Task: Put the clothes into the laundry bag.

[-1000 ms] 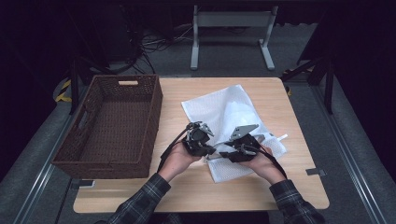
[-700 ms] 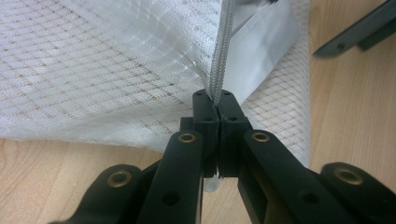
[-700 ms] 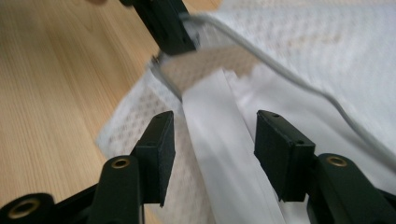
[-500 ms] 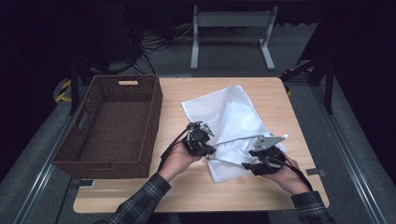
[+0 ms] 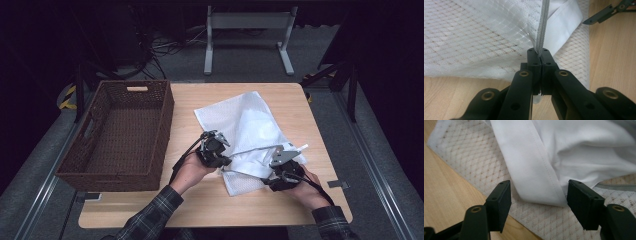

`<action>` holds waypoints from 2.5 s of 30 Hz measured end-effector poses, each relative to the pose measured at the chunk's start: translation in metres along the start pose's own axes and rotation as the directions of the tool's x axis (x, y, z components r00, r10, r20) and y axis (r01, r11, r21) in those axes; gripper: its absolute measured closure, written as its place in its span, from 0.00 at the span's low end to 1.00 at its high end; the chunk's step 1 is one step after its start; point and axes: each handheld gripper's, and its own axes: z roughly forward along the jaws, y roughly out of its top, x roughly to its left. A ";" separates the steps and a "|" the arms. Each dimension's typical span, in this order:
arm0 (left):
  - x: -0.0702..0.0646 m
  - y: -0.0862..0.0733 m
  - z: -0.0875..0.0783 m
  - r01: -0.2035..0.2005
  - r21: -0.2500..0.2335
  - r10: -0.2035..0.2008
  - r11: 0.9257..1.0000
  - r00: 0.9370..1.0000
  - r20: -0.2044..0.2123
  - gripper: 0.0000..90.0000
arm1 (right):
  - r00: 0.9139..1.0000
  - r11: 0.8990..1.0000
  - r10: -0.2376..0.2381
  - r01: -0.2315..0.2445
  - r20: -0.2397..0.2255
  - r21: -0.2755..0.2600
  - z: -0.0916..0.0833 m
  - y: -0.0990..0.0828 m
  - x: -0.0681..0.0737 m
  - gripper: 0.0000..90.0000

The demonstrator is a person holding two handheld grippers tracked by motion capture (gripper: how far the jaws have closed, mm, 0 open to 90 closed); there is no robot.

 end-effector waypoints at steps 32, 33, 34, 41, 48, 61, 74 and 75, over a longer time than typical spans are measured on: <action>-0.002 0.002 -0.001 -0.010 -0.004 0.010 1.000 1.000 -0.005 0.99 | 0.996 0.997 0.048 -0.052 -0.072 -0.055 -0.008 0.015 -0.002 0.83; -0.002 0.002 -0.001 -0.011 -0.005 0.011 1.000 1.000 -0.004 0.99 | 0.997 0.997 0.047 -0.051 -0.068 -0.056 -0.007 0.017 -0.002 0.83; -0.002 0.002 -0.001 -0.012 -0.003 0.012 1.000 1.000 -0.005 0.99 | 0.997 0.997 0.047 -0.051 -0.064 -0.056 -0.006 0.020 -0.002 0.84; -0.002 0.003 -0.001 -0.016 -0.008 0.016 1.000 1.000 -0.004 0.99 | 0.996 0.995 0.081 -0.083 -0.035 -0.057 0.004 0.033 -0.005 0.84; -0.005 0.004 0.000 -0.027 -0.005 0.027 1.000 1.000 0.004 0.99 | 0.989 0.987 0.147 -0.147 -0.001 -0.064 0.013 0.041 -0.012 0.84; -0.009 0.005 0.000 -0.041 -0.007 0.041 0.999 0.999 0.020 0.99 | 0.967 0.966 0.245 -0.237 0.075 -0.106 0.030 0.056 -0.028 0.85; -0.013 0.006 -0.002 -0.057 -0.004 0.057 0.998 0.998 0.035 0.99 | 0.934 0.940 0.328 -0.308 0.143 -0.147 0.048 0.062 -0.051 0.85; -0.013 0.006 -0.001 -0.057 -0.004 0.057 0.998 0.998 0.035 0.99 | 0.935 0.941 0.325 -0.305 0.139 -0.144 0.048 0.061 -0.051 0.84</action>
